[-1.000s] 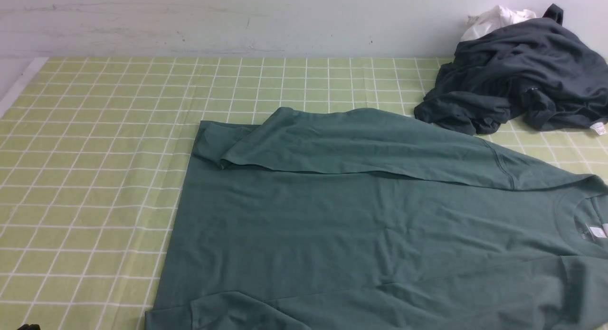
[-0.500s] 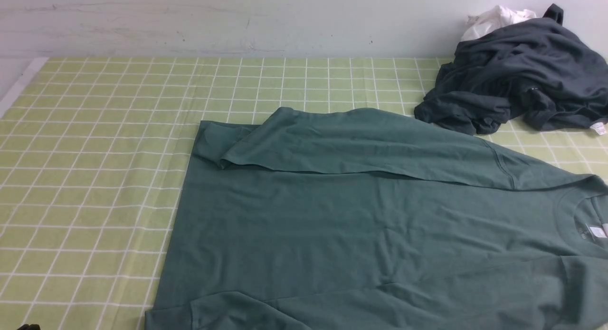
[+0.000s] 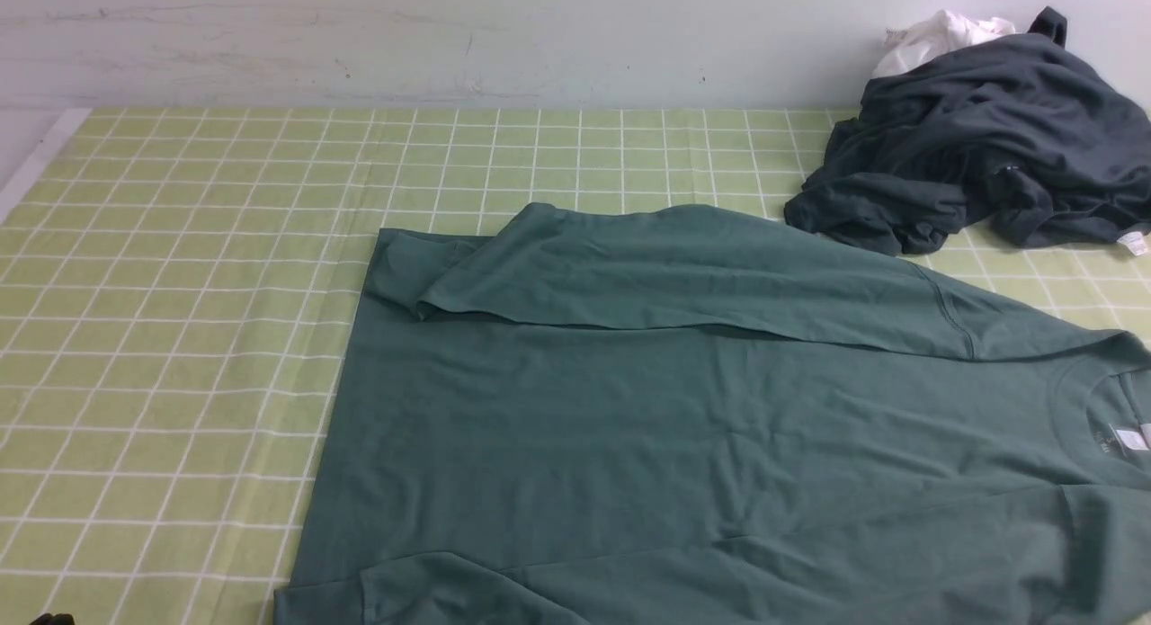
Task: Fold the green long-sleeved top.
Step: Use the left arm to clamp the cuff closest to it
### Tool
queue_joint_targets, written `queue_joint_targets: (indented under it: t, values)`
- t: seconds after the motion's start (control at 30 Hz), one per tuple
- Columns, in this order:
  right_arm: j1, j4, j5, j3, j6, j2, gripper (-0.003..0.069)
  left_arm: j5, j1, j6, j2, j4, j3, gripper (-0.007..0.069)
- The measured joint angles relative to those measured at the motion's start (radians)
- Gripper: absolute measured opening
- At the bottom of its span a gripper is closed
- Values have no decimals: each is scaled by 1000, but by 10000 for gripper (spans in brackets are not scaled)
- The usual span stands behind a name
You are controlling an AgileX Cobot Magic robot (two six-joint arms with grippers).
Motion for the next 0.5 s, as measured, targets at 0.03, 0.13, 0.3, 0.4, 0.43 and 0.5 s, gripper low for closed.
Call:
queue_joint_targets:
  t: [0.03,0.13,0.3,0.4,0.43,0.5]
  values:
    - [0,0,0,0,0,0,-6,-5,0,6,0,0,0,-3]
    - [0,0,-1,0,0,0,-6,-49,0,6,0,10,0,-3]
    - [0,0,-135,5,0,0,-6,-249,0,6,0,66,1,-3]
    - [0,0,-375,5,0,0,-6,-435,0,-3,0,76,1,-3]
    - [0,0,-463,5,0,0,-6,-481,0,-3,0,78,1,-3]
    - [0,0,-602,5,8,0,-6,-594,0,-4,0,79,1,-3]
